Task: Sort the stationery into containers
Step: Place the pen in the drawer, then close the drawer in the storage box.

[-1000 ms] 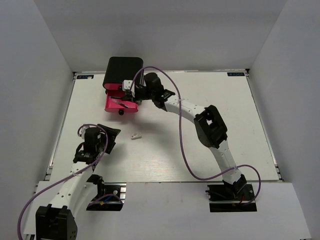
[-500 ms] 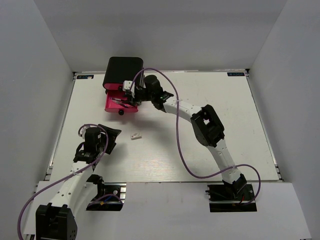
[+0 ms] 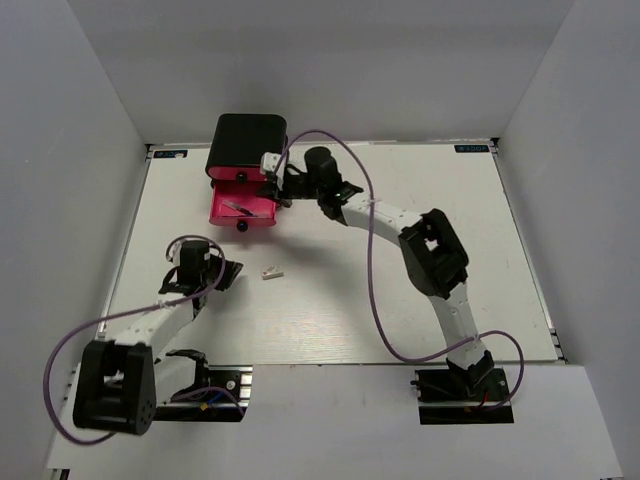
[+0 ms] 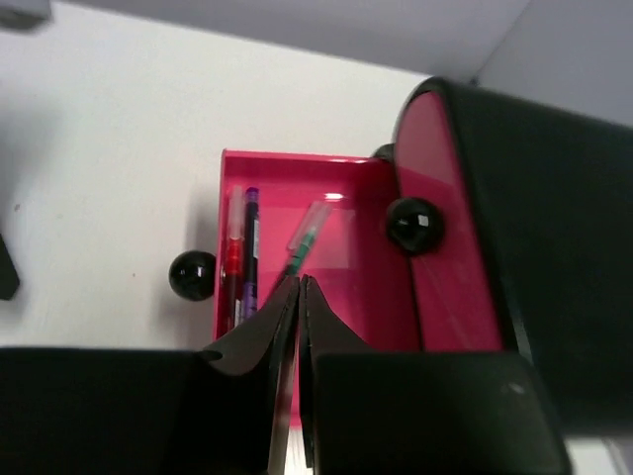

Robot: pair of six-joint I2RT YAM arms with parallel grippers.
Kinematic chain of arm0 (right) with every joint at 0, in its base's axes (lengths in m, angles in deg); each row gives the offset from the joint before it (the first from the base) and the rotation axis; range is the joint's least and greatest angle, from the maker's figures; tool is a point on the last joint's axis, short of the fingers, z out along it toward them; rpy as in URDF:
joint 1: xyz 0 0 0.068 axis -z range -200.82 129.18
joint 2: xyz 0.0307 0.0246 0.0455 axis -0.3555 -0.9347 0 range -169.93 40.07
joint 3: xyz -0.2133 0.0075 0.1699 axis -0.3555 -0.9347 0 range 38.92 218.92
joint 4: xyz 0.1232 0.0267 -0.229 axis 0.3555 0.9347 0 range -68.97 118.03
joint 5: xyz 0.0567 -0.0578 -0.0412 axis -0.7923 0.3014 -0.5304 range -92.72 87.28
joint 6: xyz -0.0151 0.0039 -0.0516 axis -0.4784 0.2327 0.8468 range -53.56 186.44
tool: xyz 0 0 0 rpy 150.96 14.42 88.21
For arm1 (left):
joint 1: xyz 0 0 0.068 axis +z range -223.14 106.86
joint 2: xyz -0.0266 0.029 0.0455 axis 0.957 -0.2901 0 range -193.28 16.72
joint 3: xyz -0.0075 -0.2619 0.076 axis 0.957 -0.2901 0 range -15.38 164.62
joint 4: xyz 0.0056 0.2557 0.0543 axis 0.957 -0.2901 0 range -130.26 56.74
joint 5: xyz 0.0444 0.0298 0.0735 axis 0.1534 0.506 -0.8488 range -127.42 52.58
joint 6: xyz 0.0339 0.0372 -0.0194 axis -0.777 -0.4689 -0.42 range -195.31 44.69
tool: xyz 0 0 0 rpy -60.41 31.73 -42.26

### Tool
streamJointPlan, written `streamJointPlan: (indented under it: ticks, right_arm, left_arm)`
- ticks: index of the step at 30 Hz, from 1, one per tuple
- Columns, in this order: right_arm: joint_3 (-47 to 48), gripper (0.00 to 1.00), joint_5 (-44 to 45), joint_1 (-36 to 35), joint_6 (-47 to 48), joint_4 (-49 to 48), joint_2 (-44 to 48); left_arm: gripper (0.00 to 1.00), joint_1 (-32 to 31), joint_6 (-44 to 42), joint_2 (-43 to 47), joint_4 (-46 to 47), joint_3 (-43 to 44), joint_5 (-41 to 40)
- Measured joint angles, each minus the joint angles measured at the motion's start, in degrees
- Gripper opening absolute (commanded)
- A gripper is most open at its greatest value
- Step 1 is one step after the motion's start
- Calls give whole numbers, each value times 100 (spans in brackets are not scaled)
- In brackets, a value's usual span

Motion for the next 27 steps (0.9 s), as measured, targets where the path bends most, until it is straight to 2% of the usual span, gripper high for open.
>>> streamJointPlan:
  ticks: [11, 16, 22, 27]
  right_arm:
    - [-2732, 8, 101, 802, -363, -946, 2505]
    - [-3499, 8, 125, 1156, -391, -1003, 3040]
    - [-4011, 9, 146, 1443, -470, -973, 3322]
    - [-4242, 9, 162, 1615, -487, -977, 3469]
  left_arm:
    - [19, 0, -107, -2041, 855, 1211, -13]
    - [29, 0, -48, -2673, 1023, 1646, -42]
    - [45, 0, 52, -2953, 1064, 1821, -85]
    - [52, 0, 66, -3108, 1075, 2000, -92]
